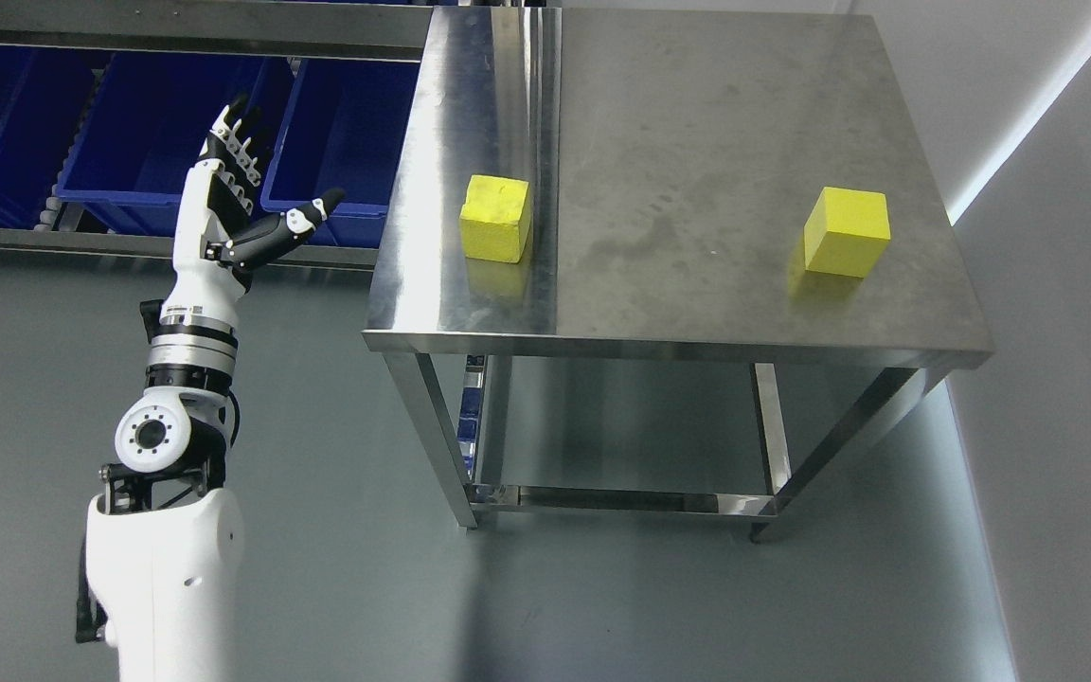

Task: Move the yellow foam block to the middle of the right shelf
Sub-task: 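Reach the left hand toward the yellow foam cube nearer the robot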

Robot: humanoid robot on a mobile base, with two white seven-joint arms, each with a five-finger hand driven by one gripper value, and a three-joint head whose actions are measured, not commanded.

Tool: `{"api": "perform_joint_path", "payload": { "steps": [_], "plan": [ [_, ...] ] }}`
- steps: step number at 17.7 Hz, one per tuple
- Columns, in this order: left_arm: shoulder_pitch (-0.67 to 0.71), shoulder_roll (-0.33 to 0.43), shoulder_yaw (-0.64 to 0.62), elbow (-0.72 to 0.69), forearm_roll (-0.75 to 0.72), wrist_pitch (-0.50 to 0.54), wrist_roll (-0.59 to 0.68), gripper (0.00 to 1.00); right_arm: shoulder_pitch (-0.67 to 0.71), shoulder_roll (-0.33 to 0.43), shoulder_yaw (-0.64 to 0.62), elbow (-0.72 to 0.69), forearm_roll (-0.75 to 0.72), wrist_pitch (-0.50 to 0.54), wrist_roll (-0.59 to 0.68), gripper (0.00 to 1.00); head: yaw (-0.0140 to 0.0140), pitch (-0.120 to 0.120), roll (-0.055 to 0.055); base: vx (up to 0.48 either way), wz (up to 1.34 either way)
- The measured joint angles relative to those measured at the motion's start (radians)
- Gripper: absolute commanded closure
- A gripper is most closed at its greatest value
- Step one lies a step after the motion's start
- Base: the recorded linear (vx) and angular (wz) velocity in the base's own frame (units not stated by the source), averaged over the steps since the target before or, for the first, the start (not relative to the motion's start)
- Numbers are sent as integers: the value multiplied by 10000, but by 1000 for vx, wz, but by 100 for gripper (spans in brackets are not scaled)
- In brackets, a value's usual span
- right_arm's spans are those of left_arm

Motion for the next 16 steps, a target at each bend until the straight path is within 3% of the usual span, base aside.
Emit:
{"api": "perform_joint_path", "payload": {
  "steps": [8,11,16],
  "plan": [
    [75,60,-31,34,2,-833,-207,0,0,0,0,0,-1,0,0,0,0,0,0,0,0],
    [191,281,-111,61,2,-1096,-1150,0,-1,0,0,0,621,0,2,0,0,0,0,0,0],
    [199,639,-274,377,-258,-1411,-3030,0,-1,0,0,0,242,0,2,0,0,0,0,0,0]
  ]
}}
